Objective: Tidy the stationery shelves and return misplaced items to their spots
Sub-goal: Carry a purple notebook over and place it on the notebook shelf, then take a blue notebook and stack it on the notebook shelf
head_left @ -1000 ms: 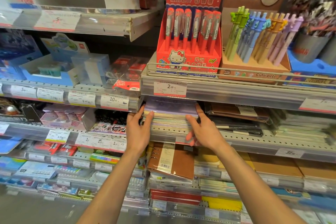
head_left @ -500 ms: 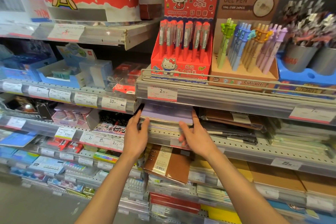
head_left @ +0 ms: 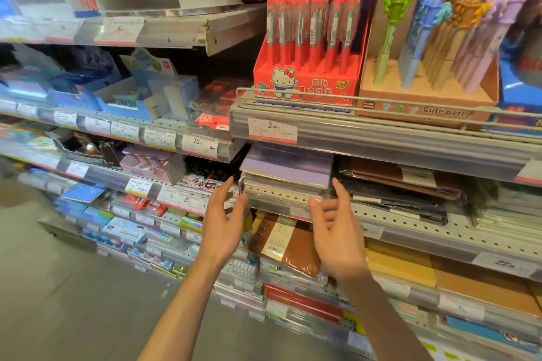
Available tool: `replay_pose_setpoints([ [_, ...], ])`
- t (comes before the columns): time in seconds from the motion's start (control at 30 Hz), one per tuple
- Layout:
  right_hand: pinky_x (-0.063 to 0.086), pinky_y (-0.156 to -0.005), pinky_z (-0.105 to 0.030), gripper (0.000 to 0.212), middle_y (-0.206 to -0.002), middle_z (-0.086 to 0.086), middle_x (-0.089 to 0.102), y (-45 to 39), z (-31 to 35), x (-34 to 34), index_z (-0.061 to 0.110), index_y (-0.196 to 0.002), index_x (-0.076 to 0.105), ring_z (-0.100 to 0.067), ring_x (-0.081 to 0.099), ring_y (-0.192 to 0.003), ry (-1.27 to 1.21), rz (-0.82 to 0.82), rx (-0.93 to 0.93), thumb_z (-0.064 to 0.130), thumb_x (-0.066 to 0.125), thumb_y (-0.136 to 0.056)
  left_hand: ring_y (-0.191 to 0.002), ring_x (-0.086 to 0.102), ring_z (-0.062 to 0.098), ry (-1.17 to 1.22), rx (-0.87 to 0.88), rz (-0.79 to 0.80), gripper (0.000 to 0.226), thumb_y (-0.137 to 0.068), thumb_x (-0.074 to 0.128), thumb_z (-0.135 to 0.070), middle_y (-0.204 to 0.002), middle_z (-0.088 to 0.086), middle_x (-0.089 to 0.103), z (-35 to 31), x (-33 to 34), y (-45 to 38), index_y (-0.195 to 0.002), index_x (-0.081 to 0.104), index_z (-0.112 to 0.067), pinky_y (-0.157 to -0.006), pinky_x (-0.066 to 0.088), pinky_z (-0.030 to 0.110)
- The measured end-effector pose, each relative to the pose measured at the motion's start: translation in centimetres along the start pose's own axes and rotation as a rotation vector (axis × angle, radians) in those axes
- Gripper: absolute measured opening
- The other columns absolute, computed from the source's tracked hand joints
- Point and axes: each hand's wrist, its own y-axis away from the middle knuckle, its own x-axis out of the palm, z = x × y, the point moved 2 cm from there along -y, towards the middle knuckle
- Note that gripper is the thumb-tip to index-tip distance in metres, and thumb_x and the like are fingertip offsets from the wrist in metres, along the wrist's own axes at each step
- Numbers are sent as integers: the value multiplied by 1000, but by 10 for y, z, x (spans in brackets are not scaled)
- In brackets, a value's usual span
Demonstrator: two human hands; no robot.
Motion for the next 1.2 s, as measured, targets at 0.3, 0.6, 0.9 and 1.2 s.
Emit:
replay_pose_setpoints([
  [0.3, 51, -98, -35, 58, -129, 5, 57, 54, -39, 84, 26, -143, 46, -13, 55, -116, 200, 116, -34, 60, 45, -95, -119, 52, -2, -84, -90, 6, 51, -92, 52, -59, -132, -19, 54, 75, -55, 54, -139, 48, -38, -98, 46, 30],
  [0.6, 45, -95, -26, 53, -119, 18, 55, 77, 26, 236, 36, -131, 52, -4, 56, -111, 228, 386, 2, 67, 44, -88, -110, 51, -14, -119, -192, 5, 43, -91, 66, -38, -121, -18, 61, 162, -214, 40, -132, 55, -33, -91, 39, 14],
  [0.9, 47, -103, -35, 46, -120, 21, 59, 69, 117, 408, 36, -128, 56, 2, 56, -113, 208, 456, -129, 63, 50, -91, -103, 59, -7, -214, -155, -129, 38, -90, 67, -40, -110, -22, 65, 213, -382, -21, -126, 59, -36, -90, 46, 15],
  [1.2, 41, -105, -28, 39, -123, 19, 57, 21, 180, 550, 36, -130, 55, 0, 53, -114, 223, 553, -239, 54, 52, -96, -99, 61, -4, -261, -151, -255, 34, -92, 67, -32, -110, -22, 64, 267, -481, -100, -125, 59, -32, -91, 51, 29],
])
